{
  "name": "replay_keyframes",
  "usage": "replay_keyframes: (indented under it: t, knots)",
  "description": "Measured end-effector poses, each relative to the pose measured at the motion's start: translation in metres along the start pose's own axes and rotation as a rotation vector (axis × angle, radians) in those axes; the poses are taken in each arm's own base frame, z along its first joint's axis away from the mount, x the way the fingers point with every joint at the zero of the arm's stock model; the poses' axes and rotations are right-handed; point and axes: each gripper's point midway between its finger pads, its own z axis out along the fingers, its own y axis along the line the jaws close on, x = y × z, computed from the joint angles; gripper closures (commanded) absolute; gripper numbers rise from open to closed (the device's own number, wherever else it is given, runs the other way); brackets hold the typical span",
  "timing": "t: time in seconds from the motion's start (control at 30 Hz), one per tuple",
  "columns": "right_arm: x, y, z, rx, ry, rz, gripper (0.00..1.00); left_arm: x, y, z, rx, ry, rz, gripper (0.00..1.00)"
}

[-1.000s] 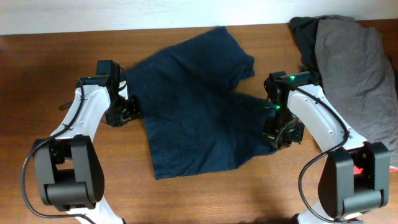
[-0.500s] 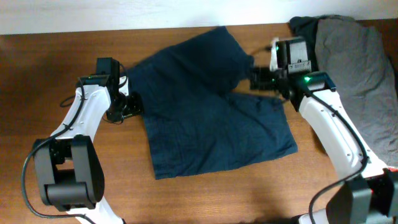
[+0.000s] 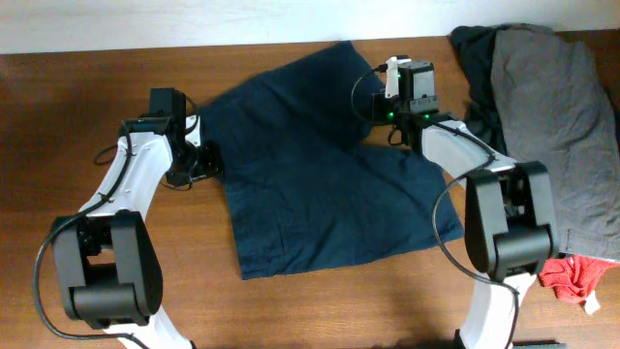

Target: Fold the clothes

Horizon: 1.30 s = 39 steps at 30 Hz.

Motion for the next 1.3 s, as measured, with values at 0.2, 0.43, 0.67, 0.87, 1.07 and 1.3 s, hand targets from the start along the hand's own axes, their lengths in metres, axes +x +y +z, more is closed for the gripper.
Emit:
replay_keyframes:
  t: [0.2, 0.43, 0.67, 0.87, 1.07, 1.3]
  knots:
    - [0.027, 0.003, 0.032, -0.056, 0.025, 0.027, 0.96, 0.000, 0.000, 0.000, 0.000, 0.000, 0.000, 0.37]
    - [0.047, -0.001, 0.046, -0.054, 0.063, 0.052, 0.96, 0.000, 0.000, 0.000, 0.000, 0.000, 0.000, 0.37]
    - [0.045, -0.016, 0.047, 0.044, 0.047, 0.093, 0.94, 0.000, 0.000, 0.000, 0.000, 0.000, 0.000, 0.36]
    - [0.044, -0.048, 0.043, 0.172, 0.047, 0.196, 0.92, 0.000, 0.000, 0.000, 0.000, 0.000, 0.003, 0.27]
    - [0.047, -0.116, 0.024, 0.301, 0.063, 0.388, 0.93, -0.003, 0.000, 0.000, 0.002, -0.014, 0.006, 0.25]
    - [0.059, -0.171, -0.003, 0.407, 0.129, 0.518, 0.96, -0.022, -0.002, -0.001, 0.005, -0.091, 0.018, 0.22]
